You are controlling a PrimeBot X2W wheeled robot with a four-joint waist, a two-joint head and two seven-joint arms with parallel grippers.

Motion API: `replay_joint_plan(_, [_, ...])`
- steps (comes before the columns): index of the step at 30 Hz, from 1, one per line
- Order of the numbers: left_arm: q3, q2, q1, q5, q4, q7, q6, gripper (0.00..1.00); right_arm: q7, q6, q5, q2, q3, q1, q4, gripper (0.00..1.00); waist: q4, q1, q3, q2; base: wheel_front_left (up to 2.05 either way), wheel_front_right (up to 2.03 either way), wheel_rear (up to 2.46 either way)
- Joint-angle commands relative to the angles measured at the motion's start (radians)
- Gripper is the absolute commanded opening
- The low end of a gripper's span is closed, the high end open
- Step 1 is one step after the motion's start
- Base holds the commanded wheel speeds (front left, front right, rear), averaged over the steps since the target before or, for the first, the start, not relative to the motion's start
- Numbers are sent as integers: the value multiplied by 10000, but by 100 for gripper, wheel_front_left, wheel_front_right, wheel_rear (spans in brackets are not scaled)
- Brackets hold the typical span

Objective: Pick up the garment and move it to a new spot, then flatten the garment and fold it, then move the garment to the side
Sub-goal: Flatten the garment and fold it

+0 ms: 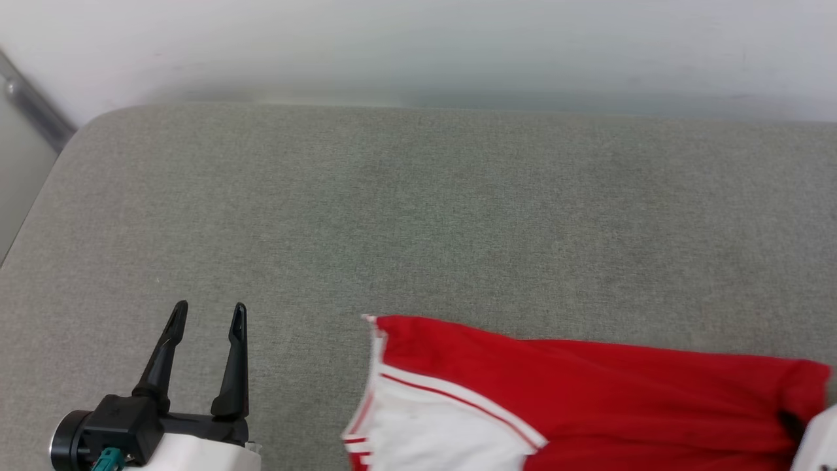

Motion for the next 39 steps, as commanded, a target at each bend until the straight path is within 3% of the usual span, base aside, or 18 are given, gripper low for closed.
replay_joint_plan(1, [-16,39,25,49,-21,-69,-7,100,-143,-47,-319,-297,-418,-71,210,0,-53,0,14,-1,0,0,0])
replay_joint_plan(7, [-54,82,22,25,5,-61,-8,100,-816,-33,-1190,-473,-1983,-646,639,0,-208,0,5,-1,0,0,0])
replay_joint_plan(11, [-31,62,62,16,28,-60,-9,100,-708,-32,-1420,-355,-2046,-753,456,0,-327,0,-89,-1,0,0,0])
replay_joint_plan(21, [-160,-16,314,-21,169,-60,-10,100,210,-29,-827,182,-530,237,-1686,0,-470,0,-621,-1,0,0,0])
replay_joint_plan(29, [-234,20,475,-62,200,-58,-10,100,1576,-29,161,1313,875,1056,-3891,0,-337,0,-953,-1,0,0,0])
replay_joint_plan(34, [-277,36,519,-83,212,-60,-10,100,2027,-29,775,1851,1623,908,-4363,0,-228,0,-1028,-1,0,0,0])
replay_joint_plan(39, [-291,58,489,-86,206,-60,-10,100,1976,-29,1505,1982,2240,576,-4154,0,-135,0,-1024,-1,0,0,0])
